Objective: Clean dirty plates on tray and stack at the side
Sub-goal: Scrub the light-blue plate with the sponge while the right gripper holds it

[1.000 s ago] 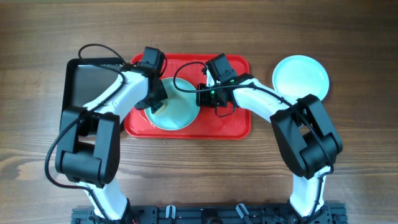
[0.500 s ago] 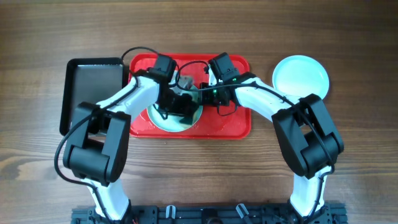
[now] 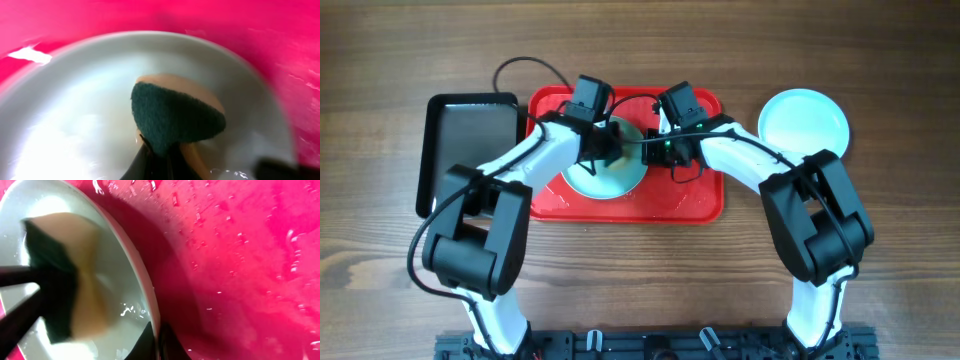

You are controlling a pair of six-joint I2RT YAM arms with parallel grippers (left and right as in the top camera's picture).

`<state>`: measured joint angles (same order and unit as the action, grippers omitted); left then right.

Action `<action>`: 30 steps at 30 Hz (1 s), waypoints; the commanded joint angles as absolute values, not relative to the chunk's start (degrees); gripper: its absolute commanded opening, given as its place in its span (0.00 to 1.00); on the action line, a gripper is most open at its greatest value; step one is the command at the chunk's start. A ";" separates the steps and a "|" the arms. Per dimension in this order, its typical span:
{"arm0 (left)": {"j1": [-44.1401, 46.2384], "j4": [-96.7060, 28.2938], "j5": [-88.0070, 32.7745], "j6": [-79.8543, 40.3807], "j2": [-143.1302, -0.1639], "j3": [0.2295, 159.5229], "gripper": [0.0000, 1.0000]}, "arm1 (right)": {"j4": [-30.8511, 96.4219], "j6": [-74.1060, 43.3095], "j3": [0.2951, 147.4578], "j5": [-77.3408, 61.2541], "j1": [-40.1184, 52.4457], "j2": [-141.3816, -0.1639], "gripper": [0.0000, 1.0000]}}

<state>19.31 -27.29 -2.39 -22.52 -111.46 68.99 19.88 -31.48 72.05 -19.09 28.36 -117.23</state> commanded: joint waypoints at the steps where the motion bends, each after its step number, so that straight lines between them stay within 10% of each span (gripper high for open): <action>1: 11.97 -35.38 8.51 -32.18 -113.27 67.09 0.04 | 21.04 -31.42 71.72 -19.38 28.80 -118.96 0.04; 16: 13.02 -51.37 -29.17 8.54 -113.27 67.09 0.04 | 20.64 -31.51 71.72 -19.40 28.80 -118.96 0.04; 30: 22.22 -20.78 -16.56 -4.73 -113.27 67.07 0.04 | 20.47 -31.46 71.72 -19.40 28.80 -118.96 0.04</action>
<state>19.94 -24.69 -24.75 1.61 -112.07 67.33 20.08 -30.65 72.05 -19.20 28.34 -117.25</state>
